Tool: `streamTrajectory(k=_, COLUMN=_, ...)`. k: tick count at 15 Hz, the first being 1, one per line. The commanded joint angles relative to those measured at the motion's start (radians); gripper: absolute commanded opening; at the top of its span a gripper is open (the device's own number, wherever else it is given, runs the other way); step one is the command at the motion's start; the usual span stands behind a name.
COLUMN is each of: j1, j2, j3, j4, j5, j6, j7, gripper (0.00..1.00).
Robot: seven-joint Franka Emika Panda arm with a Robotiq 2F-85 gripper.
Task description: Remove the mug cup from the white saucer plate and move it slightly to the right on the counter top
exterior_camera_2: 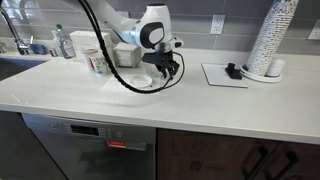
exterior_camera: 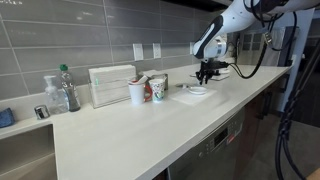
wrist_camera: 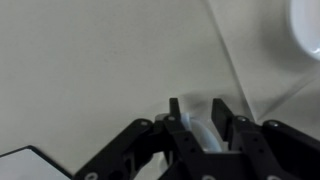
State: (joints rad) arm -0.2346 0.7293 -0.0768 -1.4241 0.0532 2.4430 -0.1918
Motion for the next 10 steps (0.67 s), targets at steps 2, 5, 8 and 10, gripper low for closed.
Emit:
streamTrajectory(k=2, j1=0.0, j2=-0.009, j3=0.001, j4=0.005, j5=-0.012, j6=-0.048, j7=0.013, gripper=0.8)
streamTrajectory(k=5, j1=-0.003, j2=-0.048, j3=0.004, j4=-0.026, j5=-0.008, j6=-0.15, j7=0.008, gripper=1.0)
streamTrajectory(k=8, j1=-0.01, j2=-0.093, j3=0.007, j4=-0.059, j5=0.004, j6=-0.228, j7=-0.003, gripper=1.0)
streamTrajectory(k=10, j1=-0.014, j2=-0.126, j3=0.006, j4=-0.08, j5=0.01, j6=-0.255, j7=-0.003, gripper=1.0)
